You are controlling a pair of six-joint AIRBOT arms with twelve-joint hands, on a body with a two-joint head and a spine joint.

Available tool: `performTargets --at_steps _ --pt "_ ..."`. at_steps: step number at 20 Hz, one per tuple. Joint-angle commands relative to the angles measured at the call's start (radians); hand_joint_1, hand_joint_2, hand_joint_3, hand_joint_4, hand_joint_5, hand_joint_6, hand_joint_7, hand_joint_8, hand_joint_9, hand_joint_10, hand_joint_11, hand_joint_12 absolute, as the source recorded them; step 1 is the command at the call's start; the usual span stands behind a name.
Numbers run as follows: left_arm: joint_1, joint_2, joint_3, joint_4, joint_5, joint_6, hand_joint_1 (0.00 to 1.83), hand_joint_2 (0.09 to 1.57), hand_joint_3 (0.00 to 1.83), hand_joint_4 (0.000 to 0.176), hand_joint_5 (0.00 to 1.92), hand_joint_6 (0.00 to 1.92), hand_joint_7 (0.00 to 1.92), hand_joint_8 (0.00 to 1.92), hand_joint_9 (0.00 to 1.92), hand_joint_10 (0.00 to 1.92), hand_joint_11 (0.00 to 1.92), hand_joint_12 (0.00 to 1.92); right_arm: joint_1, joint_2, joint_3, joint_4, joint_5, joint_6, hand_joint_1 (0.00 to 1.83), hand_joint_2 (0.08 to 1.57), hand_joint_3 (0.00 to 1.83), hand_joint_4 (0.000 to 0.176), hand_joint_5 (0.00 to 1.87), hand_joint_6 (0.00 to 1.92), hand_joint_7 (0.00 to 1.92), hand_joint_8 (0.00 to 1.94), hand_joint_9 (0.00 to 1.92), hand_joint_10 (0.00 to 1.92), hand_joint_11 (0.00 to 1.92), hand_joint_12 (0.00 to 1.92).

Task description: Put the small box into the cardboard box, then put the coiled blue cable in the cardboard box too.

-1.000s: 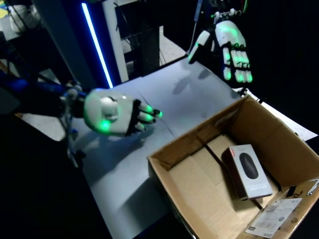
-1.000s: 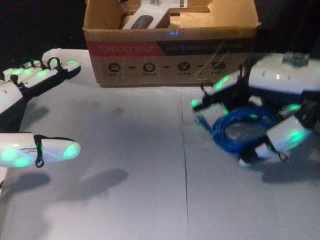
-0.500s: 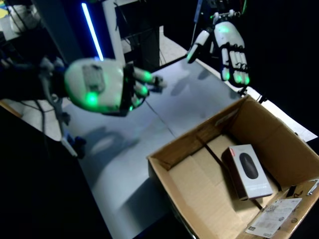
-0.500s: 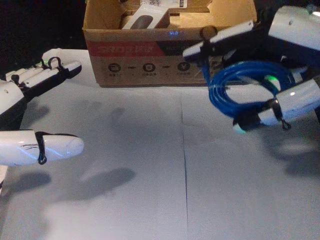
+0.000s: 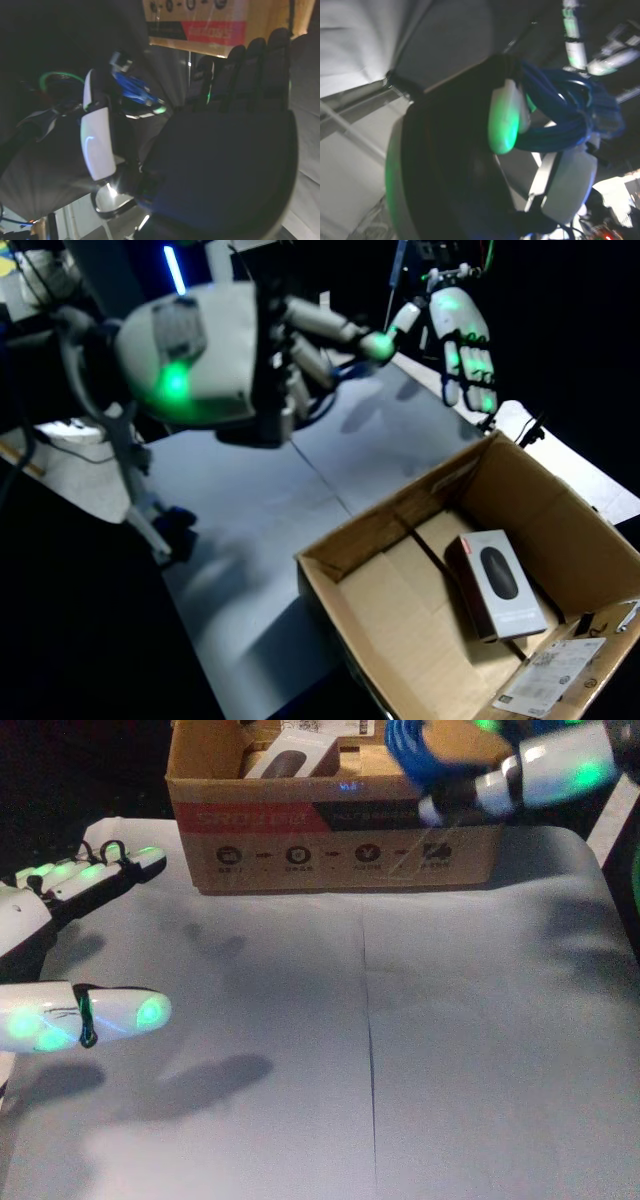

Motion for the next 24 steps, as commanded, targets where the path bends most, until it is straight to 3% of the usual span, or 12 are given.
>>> performTargets --at_steps 1,9,12,13,14,15,16,17,18,19,20,24 --pt "-0.006 -0.004 0.007 -0.005 -0.113 -0.009 0.18 0.96 0.0 0.176 0.02 0.0 0.04 0.01 0.05 0.01 0.1 0.03 0.034 -0.014 0.022 0.062 0.079 0.002 1.69 1.18 0.0 0.0 1.22 1.92 1.53 1.94 1.73 1.92 1.75 1.92" --pt "-0.028 -0.016 0.024 0.02 -0.088 -0.017 0.24 0.95 0.0 0.176 0.04 0.0 0.04 0.0 0.03 0.0 0.07 0.02 0.179 -0.199 0.247 0.1 -0.121 0.002 1.74 1.14 0.0 0.0 1.21 1.92 1.52 1.94 1.65 1.92 1.69 1.92" --pt "-0.038 -0.025 0.031 0.028 -0.077 -0.022 0.27 0.94 0.0 0.176 0.02 0.0 0.02 0.0 0.02 0.0 0.04 0.0 0.183 -0.226 0.284 0.1 -0.158 0.001 1.52 1.2 0.0 0.0 0.97 1.92 1.25 1.94 1.42 1.92 1.51 1.92" --pt "-0.038 -0.026 0.032 0.029 -0.075 -0.024 0.26 0.93 0.0 0.176 0.01 0.0 0.02 0.0 0.01 0.0 0.04 0.0 0.183 -0.232 0.293 0.1 -0.165 0.0 1.15 1.17 0.0 0.051 0.73 1.92 0.92 1.94 1.19 1.92 1.36 1.92" --pt "-0.038 -0.026 0.032 0.03 -0.074 -0.026 0.25 0.93 0.0 0.176 0.0 0.0 0.0 0.0 0.0 0.0 0.03 0.0 0.183 -0.235 0.297 0.1 -0.169 -0.003 0.88 1.26 0.0 0.165 0.67 1.48 0.57 1.77 0.9 1.92 1.15 1.92" --pt "-0.038 -0.026 0.032 0.03 -0.072 -0.028 0.26 0.93 0.0 0.176 0.0 0.0 0.0 0.0 0.0 0.0 0.03 0.0 0.183 -0.236 0.298 0.1 -0.171 -0.005 0.67 1.11 0.0 0.04 0.39 0.58 0.19 1.31 0.45 1.66 0.47 1.76" --pt "-0.038 -0.026 0.032 0.03 -0.072 -0.029 0.27 0.93 0.0 0.176 0.0 0.0 0.01 0.0 0.0 0.0 0.04 0.01 0.183 -0.236 0.299 0.1 -0.172 -0.007 0.64 1.07 0.0 0.065 0.39 0.24 0.18 0.93 0.29 1.35 0.26 1.62" --pt "-0.038 -0.026 0.032 0.031 -0.072 -0.03 0.25 0.93 0.0 0.176 0.0 0.0 0.0 0.0 0.0 0.0 0.01 0.0 0.183 -0.238 0.3 0.1 -0.176 -0.014 0.59 1.02 0.0 0.123 0.34 0.02 0.26 0.4 0.17 0.91 0.01 1.46" --pt "-0.038 -0.026 0.032 0.031 -0.072 -0.03 0.24 0.94 0.0 0.176 0.0 0.0 0.0 0.0 0.0 0.0 0.0 0.0 0.183 -0.239 0.301 0.1 -0.179 -0.019 0.58 1.0 0.0 0.146 0.29 0.0 0.32 0.14 0.18 0.63 0.0 1.23" --pt "-0.038 -0.027 0.032 0.032 -0.072 -0.031 0.2 0.95 0.0 0.176 0.0 0.0 0.0 0.0 0.0 0.0 0.0 0.0 0.183 -0.24 0.302 0.1 -0.184 -0.025 0.6 0.95 0.0 0.173 0.22 0.01 0.25 0.03 0.2 0.18 0.0 0.46" --pt "-0.038 -0.027 0.032 0.033 -0.072 -0.032 0.2 0.95 0.01 0.176 0.0 0.0 0.0 0.0 0.0 0.0 0.02 0.01 0.183 -0.24 0.302 0.1 -0.189 -0.032 0.6 0.93 0.0 0.176 0.21 0.0 0.22 0.0 0.24 0.05 0.0 0.09" --pt "-0.038 -0.027 0.032 0.033 -0.073 -0.036 0.2 0.95 0.0 0.176 0.0 0.0 0.0 0.0 0.01 0.0 0.05 0.02 0.182 -0.238 0.303 0.1 -0.201 -0.037 0.57 0.91 0.0 0.176 0.16 0.0 0.18 0.0 0.26 0.0 0.0 0.0"
